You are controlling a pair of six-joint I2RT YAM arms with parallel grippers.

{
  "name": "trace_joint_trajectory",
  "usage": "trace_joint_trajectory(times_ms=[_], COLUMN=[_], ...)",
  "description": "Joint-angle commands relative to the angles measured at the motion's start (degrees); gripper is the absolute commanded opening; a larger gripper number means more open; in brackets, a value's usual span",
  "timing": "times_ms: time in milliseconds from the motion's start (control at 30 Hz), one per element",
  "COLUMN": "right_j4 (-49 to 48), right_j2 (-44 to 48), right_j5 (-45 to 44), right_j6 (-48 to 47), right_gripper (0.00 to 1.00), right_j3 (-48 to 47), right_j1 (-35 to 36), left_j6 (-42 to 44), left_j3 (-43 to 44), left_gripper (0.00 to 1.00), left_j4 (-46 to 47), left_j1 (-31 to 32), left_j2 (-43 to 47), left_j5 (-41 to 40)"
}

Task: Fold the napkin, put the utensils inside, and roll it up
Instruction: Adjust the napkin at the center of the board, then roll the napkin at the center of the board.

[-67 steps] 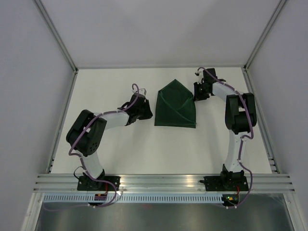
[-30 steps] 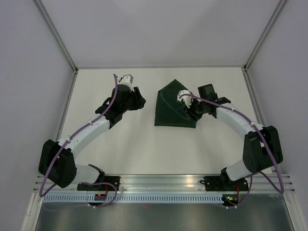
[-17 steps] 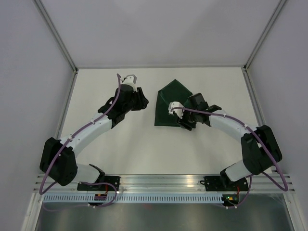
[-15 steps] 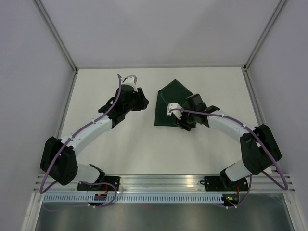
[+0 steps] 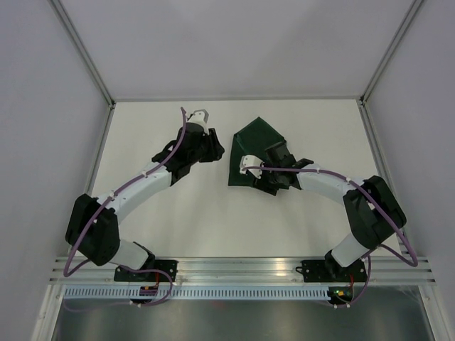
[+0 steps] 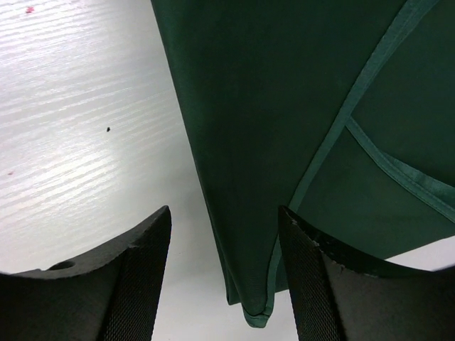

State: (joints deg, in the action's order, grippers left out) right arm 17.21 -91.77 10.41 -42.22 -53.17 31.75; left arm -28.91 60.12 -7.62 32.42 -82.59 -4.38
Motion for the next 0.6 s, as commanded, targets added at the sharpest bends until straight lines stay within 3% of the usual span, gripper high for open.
trace_joint_trajectory(times_ms=[0,567], right_j4=[-2.01,0.28], right_j2=[-0.6,-3.15], right_j5=[-3.99,-3.21], right_j6=[-0.94,-0.41], right_gripper=[0.68,0.71], right_j3=[-0.97,-2.73], right_j1=[0.6,1.12], left_j6=[-1.5,-1.15], left_j3=[2.9,3.6], left_gripper=[0.47,0.47], left_j4=[0.15,0.23], left_j1=[0.53,0.97], left_j2=[-1.34,-2.58], left_j5=[0.51,0.69])
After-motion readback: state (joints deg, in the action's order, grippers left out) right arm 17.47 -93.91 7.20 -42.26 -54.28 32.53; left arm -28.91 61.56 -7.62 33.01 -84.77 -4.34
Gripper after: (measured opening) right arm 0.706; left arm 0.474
